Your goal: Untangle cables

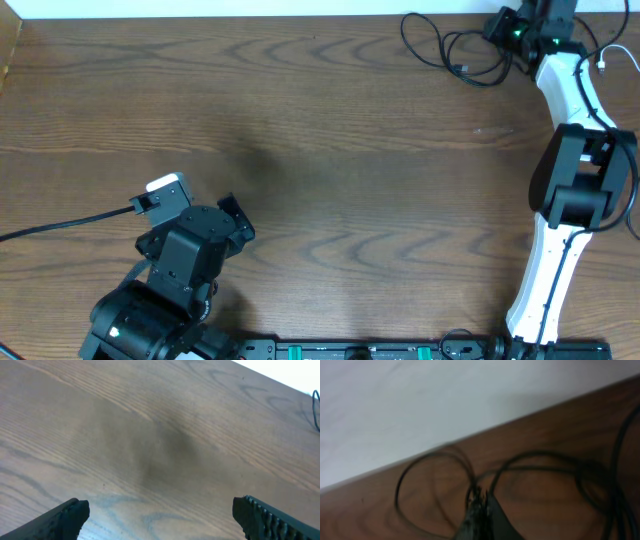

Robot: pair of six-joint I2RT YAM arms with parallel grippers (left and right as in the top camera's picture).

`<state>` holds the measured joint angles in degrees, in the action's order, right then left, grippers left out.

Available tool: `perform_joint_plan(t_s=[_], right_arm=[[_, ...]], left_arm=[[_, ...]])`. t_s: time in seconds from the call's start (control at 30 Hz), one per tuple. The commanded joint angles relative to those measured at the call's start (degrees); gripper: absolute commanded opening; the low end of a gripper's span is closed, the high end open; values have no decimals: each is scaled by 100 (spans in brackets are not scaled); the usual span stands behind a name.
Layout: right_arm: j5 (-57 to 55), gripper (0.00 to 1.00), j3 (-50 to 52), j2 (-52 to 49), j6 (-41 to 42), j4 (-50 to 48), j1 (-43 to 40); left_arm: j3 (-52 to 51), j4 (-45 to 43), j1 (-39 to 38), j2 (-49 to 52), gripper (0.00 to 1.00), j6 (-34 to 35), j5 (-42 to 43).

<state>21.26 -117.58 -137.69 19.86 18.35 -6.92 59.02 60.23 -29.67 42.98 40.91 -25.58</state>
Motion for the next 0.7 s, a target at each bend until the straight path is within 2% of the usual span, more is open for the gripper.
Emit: perform_joint_plan(t_s=[0.0, 0.17, 0.4, 0.67], right_arm=[[-544, 1, -168, 1069, -1064, 516, 160], [-1366, 1, -168, 2153, -1204, 1471, 144], [-1641, 4, -166, 3665, -2240, 2028, 140], [-1639, 1, -133, 5311, -1993, 2533, 133]], left_arm=[[-4, 20, 28, 0, 98, 31, -46], [-4, 20, 28, 0, 98, 31, -46], [-4, 20, 28, 0, 98, 31, -46], [-4, 20, 28, 0, 98, 31, -46]])
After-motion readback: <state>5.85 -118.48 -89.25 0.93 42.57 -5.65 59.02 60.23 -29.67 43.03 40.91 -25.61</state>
